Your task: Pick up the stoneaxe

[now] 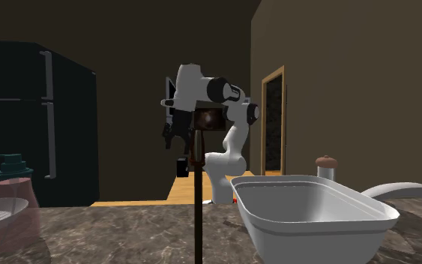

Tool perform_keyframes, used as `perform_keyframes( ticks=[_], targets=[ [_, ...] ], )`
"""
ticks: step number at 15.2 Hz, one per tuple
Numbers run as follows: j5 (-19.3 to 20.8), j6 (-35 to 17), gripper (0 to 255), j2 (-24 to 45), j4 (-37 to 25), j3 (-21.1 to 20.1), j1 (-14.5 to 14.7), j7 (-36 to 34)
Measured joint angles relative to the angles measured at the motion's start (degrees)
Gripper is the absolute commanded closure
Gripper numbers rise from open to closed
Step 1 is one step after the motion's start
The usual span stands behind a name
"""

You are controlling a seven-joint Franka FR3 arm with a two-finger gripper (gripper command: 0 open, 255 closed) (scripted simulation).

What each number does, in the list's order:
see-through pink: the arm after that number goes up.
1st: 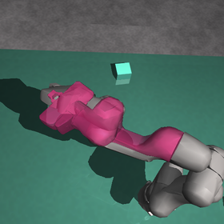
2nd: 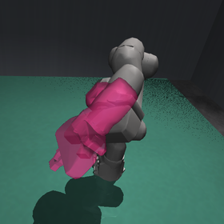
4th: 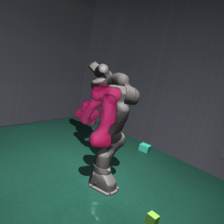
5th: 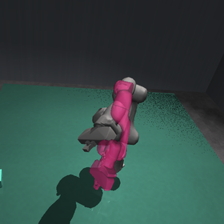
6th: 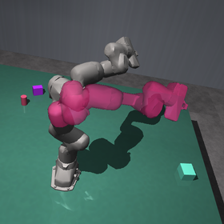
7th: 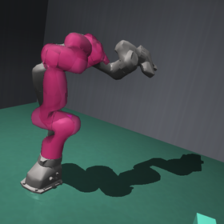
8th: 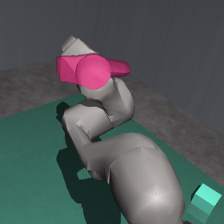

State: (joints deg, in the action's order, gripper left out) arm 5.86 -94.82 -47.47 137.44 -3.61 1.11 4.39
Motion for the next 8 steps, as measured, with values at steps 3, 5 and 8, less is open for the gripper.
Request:
perform_keyframes(
  ticks=[3,5,8],
  targets=[
    [-0.77,-0.80,0,2.23,-1.57,-0.63,0.56,-0.31],
    [-1.74,-1.51,0,4.97,-3.88,-1.33,1.29,-0.44],
    [-3.21,-3.39,0,10.36,-7.85,-2.66,2.40,-0.90]
  ],
)
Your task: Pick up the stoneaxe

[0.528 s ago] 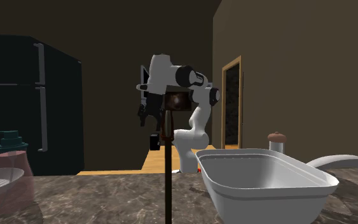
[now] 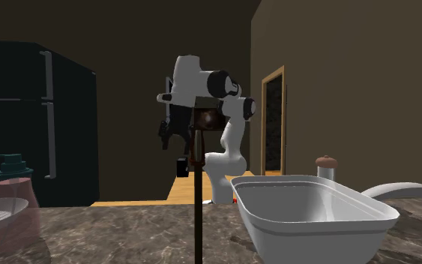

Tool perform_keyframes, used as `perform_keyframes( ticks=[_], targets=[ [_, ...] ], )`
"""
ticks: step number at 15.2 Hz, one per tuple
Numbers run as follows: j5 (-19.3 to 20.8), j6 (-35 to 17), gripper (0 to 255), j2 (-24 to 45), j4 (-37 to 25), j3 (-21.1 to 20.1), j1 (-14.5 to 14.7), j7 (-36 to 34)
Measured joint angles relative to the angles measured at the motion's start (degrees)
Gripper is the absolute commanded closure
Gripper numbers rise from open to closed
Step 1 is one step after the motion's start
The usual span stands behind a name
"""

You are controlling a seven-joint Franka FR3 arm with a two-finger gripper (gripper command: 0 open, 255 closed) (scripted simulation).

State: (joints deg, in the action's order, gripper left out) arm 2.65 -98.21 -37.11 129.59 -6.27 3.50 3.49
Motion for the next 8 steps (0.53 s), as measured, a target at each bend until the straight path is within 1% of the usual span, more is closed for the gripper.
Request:
perform_keyframes(
  ticks=[5,8],
  targets=[
    [-2.01,-1.51,0,8.68,-8.10,-2.30,1.69,-0.62],
    [-2.89,-1.31,0,13.90,-14.08,-3.83,2.63,-1.14]
  ],
)
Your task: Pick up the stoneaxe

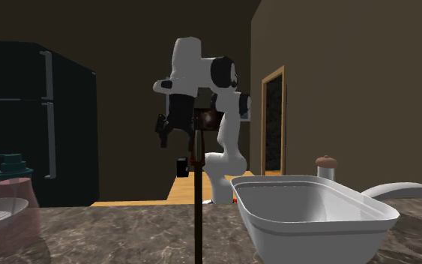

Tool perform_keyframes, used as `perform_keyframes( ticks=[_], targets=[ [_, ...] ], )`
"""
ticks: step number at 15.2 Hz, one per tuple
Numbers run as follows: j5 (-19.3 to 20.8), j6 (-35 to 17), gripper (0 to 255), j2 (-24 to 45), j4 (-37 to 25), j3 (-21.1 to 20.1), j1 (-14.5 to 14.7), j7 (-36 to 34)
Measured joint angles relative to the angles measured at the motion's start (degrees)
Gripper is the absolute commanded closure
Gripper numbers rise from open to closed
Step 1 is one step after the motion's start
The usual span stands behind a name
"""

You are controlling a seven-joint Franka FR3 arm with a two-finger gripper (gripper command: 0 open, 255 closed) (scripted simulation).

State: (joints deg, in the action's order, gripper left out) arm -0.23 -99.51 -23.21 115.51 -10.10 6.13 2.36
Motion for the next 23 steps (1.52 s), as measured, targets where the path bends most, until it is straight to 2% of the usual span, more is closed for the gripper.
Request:
perform_keyframes(
  ticks=[7,13,17,23],
  targets=[
    [-0.93,0.08,0,11.56,-13.12,-3.46,2.16,-1.14],
    [0.33,3.70,0,23.91,-30.28,-6.41,4.32,-2.21],
    [2.21,6.80,0,32.10,-42.14,-8.43,6.91,-3.79],
    [1.77,2.47,0,31.53,-37.44,-8.49,6.80,-3.52]
  ],
)
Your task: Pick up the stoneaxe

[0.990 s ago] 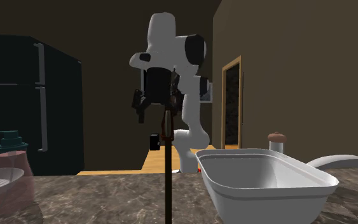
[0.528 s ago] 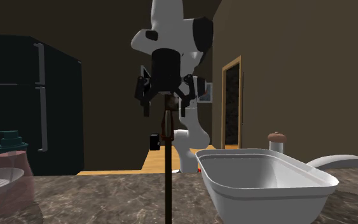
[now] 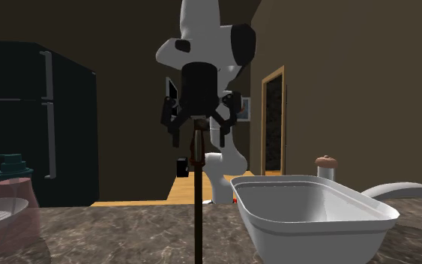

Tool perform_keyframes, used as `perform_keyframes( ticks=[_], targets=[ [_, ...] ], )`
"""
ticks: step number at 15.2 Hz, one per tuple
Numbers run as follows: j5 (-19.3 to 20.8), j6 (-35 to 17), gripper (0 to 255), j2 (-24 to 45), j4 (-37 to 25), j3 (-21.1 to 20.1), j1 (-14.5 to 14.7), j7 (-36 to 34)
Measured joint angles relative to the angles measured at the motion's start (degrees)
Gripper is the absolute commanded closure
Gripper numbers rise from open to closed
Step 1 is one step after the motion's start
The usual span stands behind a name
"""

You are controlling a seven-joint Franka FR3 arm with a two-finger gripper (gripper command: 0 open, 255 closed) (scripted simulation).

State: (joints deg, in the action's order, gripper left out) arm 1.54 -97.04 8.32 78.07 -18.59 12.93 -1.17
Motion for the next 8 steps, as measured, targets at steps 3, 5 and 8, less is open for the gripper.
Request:
perform_keyframes(
  ticks=[3,5,8],
  targets=[
    [-0.29,-2.10,255,-0.69,2.77,0.10,-0.24,0.25],
    [-0.36,-2.36,255,-0.85,3.15,0.14,-0.31,0.34],
    [-0.38,-2.43,255,-0.88,3.20,0.14,-0.32,0.36]
  ],
)
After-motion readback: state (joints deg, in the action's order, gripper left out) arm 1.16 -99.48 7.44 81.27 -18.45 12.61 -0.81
